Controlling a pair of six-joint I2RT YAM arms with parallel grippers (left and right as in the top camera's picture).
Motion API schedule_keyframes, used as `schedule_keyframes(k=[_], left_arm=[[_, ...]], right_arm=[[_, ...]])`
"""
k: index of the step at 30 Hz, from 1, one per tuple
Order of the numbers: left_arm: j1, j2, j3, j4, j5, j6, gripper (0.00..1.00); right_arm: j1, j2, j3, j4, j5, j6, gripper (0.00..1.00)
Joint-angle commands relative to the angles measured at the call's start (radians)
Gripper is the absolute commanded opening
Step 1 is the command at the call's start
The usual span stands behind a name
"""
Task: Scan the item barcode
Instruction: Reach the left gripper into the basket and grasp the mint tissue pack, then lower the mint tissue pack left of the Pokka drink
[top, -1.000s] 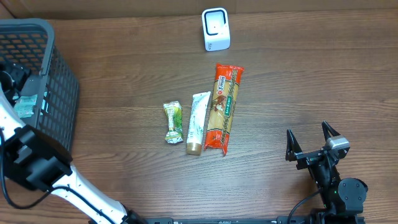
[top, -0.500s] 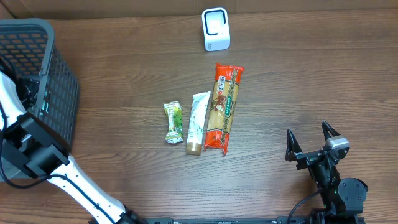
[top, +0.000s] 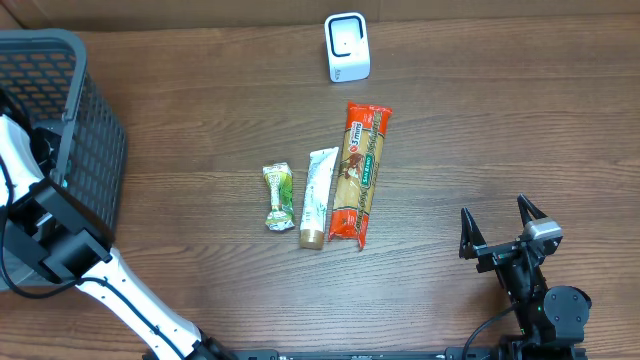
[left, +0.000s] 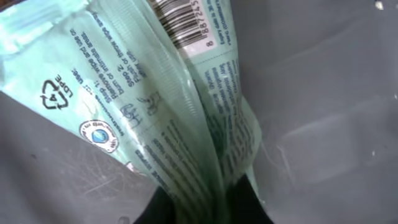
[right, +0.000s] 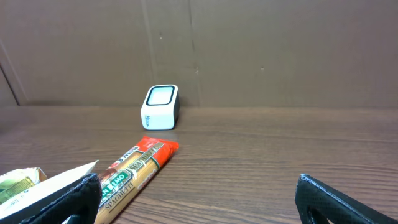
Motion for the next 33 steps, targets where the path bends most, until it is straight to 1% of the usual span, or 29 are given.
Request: schedule_keyframes(k=[1,5,8,12,14,16,19,23,24,25,30,33], left_arm=[[-0.008,0.037,-0.005,-0.043,0.015,0.042,0.04],[-0.008,-0.019,0.042,-0.087,0.075,0.079,0.04],[-0.007,-0.106,0.093,-0.114,0.098,0.088,0.04],[-0.008,-0.276,0.154,-0.141,0.161,0.087,0.04],[-0.011,-0.361,0.161,-0.136,0.2,0.088,0.04],[-0.02,-0.462,0.161,-0.136,0.207,0.088,0.04],[-0.05,-0.597,0.161,-0.148,0.242,0.132,0.04],[-0.139,-0.74,0.161,-0.196,0.254,0.197,0.04],[-0.17,-0.766,0.161,-0.218,0.254,0.216,0.04],[-0.228,-0.794,0.161,-0.259,0.254,0.245,0.04],[-0.413,-0.802,0.153,-0.372,0.25,0.309,0.04],[-0.518,-0.795,0.101,-0.398,0.246,0.327,0.04]], right_arm=[[0.005,-0.008,-0.011,0.006,0.003,0.002,1.0],[0.005,-0.008,-0.011,0.006,0.003,0.002,1.0],[0.005,-0.008,-0.011,0.006,0.003,0.002,1.0],[0.005,-0.008,-0.011,0.006,0.003,0.002,1.0],[0.005,-0.008,-0.011,0.006,0.003,0.002,1.0],[0.005,-0.008,-0.011,0.006,0.003,0.002,1.0],[0.005,-0.008,-0.011,0.006,0.003,0.002,1.0],[0.005,-0.008,-0.011,0.006,0.003,0.002,1.0],[0.005,-0.008,-0.011,0.006,0.003,0.002,1.0],[0.005,-0.008,-0.011,0.006,0.003,0.002,1.0],[0.005,-0.008,-0.011,0.006,0.003,0.002,1.0],[0.005,-0.008,-0.011,0.006,0.003,0.002,1.0]])
